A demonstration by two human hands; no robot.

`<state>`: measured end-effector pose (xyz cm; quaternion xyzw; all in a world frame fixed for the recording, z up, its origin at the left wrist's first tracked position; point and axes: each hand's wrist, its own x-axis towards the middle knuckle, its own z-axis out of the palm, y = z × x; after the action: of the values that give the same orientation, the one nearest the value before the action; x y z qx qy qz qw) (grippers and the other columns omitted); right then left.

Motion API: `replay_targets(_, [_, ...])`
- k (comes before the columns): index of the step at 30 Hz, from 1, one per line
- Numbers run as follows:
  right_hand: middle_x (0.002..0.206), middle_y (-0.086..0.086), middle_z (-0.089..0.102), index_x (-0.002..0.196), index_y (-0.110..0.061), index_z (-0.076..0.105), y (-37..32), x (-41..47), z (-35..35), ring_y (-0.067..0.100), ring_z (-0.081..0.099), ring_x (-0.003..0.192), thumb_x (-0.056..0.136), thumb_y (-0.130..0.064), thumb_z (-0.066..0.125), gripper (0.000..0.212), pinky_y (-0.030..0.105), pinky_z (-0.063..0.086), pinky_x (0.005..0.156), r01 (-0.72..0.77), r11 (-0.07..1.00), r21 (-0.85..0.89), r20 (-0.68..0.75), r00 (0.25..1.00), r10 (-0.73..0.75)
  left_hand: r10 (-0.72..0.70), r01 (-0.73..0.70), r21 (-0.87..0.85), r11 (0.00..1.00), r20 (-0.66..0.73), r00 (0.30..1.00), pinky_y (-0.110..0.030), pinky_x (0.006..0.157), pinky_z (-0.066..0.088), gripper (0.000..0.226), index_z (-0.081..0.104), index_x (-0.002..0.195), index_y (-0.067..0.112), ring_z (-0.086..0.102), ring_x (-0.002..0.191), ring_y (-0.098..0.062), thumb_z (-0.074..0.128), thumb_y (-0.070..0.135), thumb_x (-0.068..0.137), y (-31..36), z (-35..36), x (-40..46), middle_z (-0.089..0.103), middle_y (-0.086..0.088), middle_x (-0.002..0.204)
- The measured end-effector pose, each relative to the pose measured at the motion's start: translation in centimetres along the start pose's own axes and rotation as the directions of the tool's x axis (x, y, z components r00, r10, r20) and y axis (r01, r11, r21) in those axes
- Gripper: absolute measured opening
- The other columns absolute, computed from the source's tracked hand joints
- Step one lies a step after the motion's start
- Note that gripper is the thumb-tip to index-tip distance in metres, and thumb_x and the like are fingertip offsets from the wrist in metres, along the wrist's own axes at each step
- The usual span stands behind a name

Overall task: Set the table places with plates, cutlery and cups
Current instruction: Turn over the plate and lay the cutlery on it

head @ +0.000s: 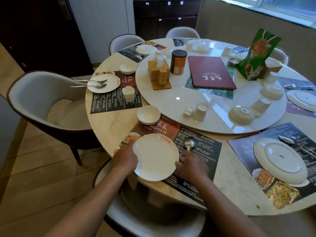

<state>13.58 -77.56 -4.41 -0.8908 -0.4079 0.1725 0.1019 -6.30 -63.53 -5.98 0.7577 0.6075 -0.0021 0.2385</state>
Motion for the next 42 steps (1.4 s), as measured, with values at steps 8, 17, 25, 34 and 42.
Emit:
replay_targets(8, [0.115,0.000,0.058,0.125,-0.026,0.059,5.7,3.7,-2.4,0.021,0.055,0.105,0.096,-0.031,0.055,0.030,0.035,0.050,0.080,0.074,0.997,-0.034,-0.073,0.994,-0.076,0.232,-0.223,0.069,0.972,-0.198,0.952,-0.029,0.065,0.042,0.026,0.067,0.111,0.024,0.054,0.082,-0.012,0.055,0.044,0.099,12.4,3.6,-6.1,0.069,0.003,0.105])
replay_targets(17, [0.137,-0.001,0.051,0.137,-0.029,0.053,10.1,5.6,-2.7,0.022,0.048,0.123,0.095,-0.043,0.056,0.045,0.036,0.048,0.093,0.288,0.940,-0.183,0.033,0.957,-0.287,0.155,-0.136,0.214,0.967,-0.073,0.985,-0.031,0.069,0.051,0.029,0.067,0.103,0.021,0.068,0.085,-0.021,0.068,0.047,0.092,19.2,8.0,-5.5,0.071,0.000,0.095])
replay_targets(25, [0.134,-0.003,0.052,0.138,-0.033,0.054,10.7,6.2,-2.8,0.021,0.049,0.120,0.093,-0.041,0.058,0.046,0.036,0.049,0.093,0.318,0.934,-0.164,0.037,0.948,-0.317,0.120,-0.099,0.229,0.968,-0.077,0.990,-0.029,0.064,0.043,0.012,0.069,0.103,0.016,0.066,0.083,-0.020,0.059,0.021,0.100,20.1,8.4,-5.5,0.071,-0.002,0.096])
replay_targets(34, [0.138,-0.004,0.054,0.139,-0.027,0.051,8.4,4.2,-2.5,0.019,0.051,0.121,0.093,-0.043,0.058,0.049,0.034,0.050,0.093,0.295,0.952,-0.079,-0.068,0.951,-0.301,0.081,-0.076,0.033,0.997,-0.166,0.983,-0.033,0.071,0.054,0.019,0.068,0.107,0.018,0.067,0.087,-0.023,0.052,0.025,0.101,16.5,5.8,-5.4,0.072,-0.004,0.098])
replay_targets(42, [0.139,-0.005,0.054,0.134,-0.026,0.057,2.4,-0.2,0.6,0.020,0.047,0.128,0.093,-0.051,0.054,0.048,0.041,0.041,0.107,0.380,0.915,-0.132,-0.053,0.919,-0.390,-0.018,0.014,-0.039,0.999,-0.084,0.996,-0.032,0.076,0.044,0.021,0.062,0.117,0.021,0.062,0.103,-0.023,0.045,0.026,0.105,5.1,1.6,-5.9,0.067,-0.002,0.116])
